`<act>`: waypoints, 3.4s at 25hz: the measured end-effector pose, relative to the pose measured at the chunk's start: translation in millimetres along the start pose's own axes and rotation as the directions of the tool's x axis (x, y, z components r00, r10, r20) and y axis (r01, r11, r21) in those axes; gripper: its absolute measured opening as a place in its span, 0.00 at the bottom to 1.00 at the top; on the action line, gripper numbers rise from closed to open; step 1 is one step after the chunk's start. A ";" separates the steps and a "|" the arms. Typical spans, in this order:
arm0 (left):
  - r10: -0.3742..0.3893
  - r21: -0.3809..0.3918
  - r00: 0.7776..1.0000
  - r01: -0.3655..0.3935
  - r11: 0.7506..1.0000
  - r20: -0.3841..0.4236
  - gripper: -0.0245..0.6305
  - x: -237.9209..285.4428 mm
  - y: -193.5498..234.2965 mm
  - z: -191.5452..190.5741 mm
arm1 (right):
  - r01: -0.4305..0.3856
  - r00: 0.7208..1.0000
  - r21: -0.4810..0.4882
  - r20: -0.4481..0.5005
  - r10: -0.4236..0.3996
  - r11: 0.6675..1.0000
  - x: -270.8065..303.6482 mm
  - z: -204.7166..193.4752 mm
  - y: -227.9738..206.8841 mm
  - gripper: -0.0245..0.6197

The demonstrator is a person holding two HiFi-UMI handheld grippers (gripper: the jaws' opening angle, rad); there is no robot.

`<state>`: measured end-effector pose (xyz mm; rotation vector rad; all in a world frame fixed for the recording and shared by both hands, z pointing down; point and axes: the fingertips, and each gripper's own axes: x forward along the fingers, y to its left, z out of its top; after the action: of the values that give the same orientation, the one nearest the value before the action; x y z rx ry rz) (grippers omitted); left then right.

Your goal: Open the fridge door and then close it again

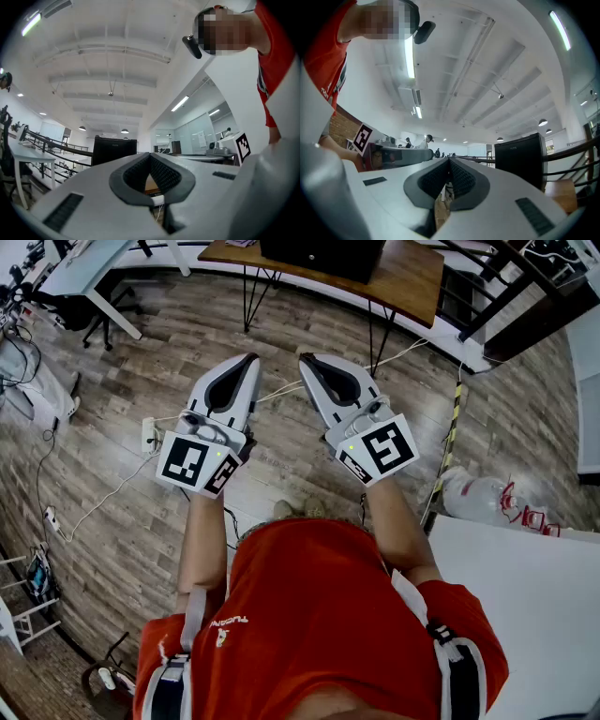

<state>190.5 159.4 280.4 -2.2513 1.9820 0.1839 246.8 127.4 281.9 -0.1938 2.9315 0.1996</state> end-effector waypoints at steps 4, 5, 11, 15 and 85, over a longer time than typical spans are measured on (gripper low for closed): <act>0.000 -0.005 1.000 0.000 1.000 0.001 0.05 1.4 3.7 -4.4 | 0.007 1.000 0.015 0.006 -0.007 1.000 1.6 -3.5 -2.4 0.08; 0.001 -0.007 1.000 -0.001 1.000 0.002 0.05 0.9 5.0 -5.5 | 0.010 1.000 0.020 0.007 -0.010 1.000 2.2 -4.3 -2.8 0.08; 0.000 -0.029 1.000 0.000 1.000 0.011 0.05 -7.8 27.4 -10.5 | 0.023 1.000 0.015 -0.001 -0.023 1.000 22.4 -10.4 3.3 0.08; 0.000 -0.045 1.000 0.001 0.999 0.019 0.05 -18.5 45.7 -17.0 | 0.031 0.999 0.018 -0.010 -0.031 0.999 36.9 -19.4 11.4 0.08; -0.478 -0.084 0.877 0.474 0.876 -0.037 0.13 405.3 489.9 -115.4 | 0.393 0.912 -0.133 -0.069 -0.404 0.910 468.0 -148.5 -332.3 0.08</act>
<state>-244.0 -318.0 310.0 -2.7341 1.3917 0.1383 -188.2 -275.3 290.7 -0.8327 2.8911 0.3038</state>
